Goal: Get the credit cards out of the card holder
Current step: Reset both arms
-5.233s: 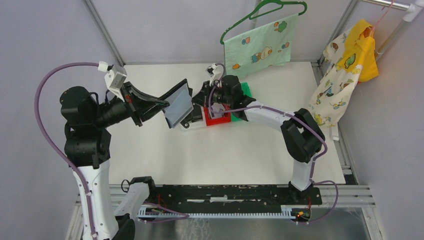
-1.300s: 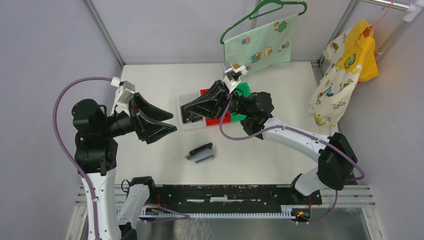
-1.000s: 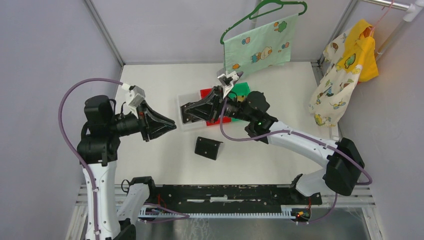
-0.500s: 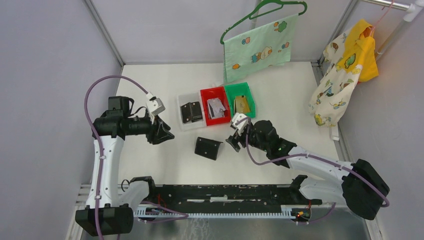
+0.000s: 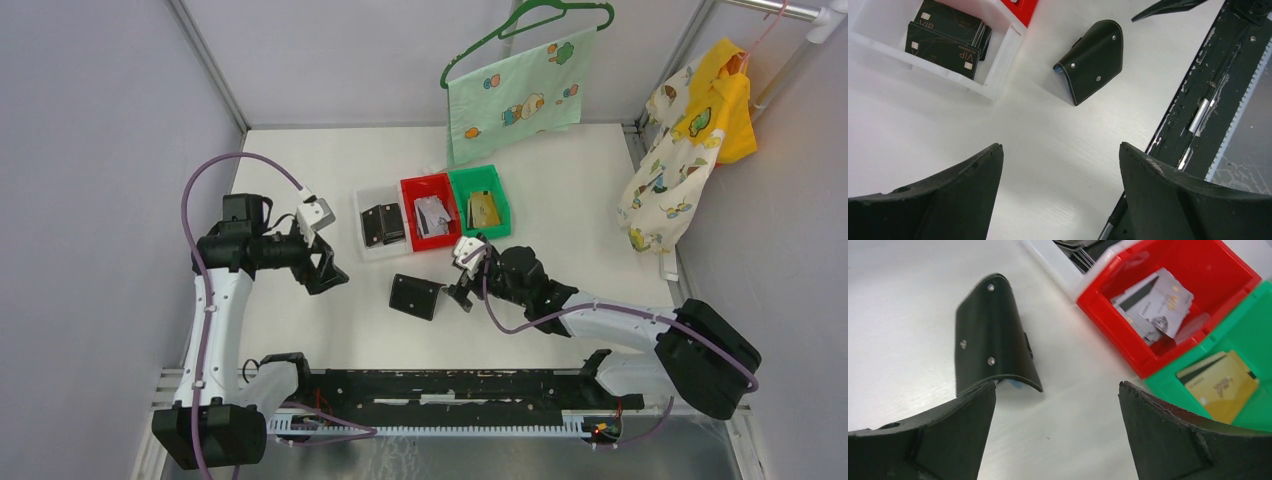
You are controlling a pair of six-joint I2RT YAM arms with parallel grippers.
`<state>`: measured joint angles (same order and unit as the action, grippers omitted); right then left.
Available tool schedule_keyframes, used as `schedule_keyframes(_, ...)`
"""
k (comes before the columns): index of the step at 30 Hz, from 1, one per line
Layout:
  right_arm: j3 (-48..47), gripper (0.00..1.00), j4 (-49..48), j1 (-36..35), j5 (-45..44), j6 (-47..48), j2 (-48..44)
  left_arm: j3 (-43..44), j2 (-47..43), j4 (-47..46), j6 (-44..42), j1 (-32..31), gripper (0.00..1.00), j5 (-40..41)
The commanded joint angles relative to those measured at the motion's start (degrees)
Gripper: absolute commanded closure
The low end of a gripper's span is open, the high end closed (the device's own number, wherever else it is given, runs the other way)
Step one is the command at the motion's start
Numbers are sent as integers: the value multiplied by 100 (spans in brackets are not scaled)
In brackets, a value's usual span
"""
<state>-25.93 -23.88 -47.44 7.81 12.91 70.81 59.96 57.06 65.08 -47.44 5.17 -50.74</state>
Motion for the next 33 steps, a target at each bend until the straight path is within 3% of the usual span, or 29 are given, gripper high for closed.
schedule_keyframes(1, 0, 2, -1030, -181, 537, -658, 254, -46, -4, -725, 612, 15, 9, 182)
schedule_keyframes(6, -257, 2, -899, -239, 290, -791, 581, 122, 301, -813, 1073, 25, 5, 302)
schedule_keyframes(11, 52, 2, -906, -239, -701, -1065, -18, -5, 446, -1070, 1287, 226, 5, 781)
schedule_keyframes(17, 953, 2, -1019, -117, -3552, -1467, -1265, -1341, 182, -3344, 2230, 932, 4, 1040)
schedule_keyframes(22, 1541, 2, -838, 289, -5604, -2014, -1964, -2173, 763, -5270, 3311, 1300, 4, 1240)
schedule_keyframes(26, 1807, 2, -479, 889, -6594, -2689, -2239, -2641, 1362, -6575, 3912, 1427, 2, 1367)
schedule_keyframes(33, 1931, 2, -76, 1815, -7689, -3508, -1859, -3720, 1472, -8977, 4392, 1459, 1, 1985)
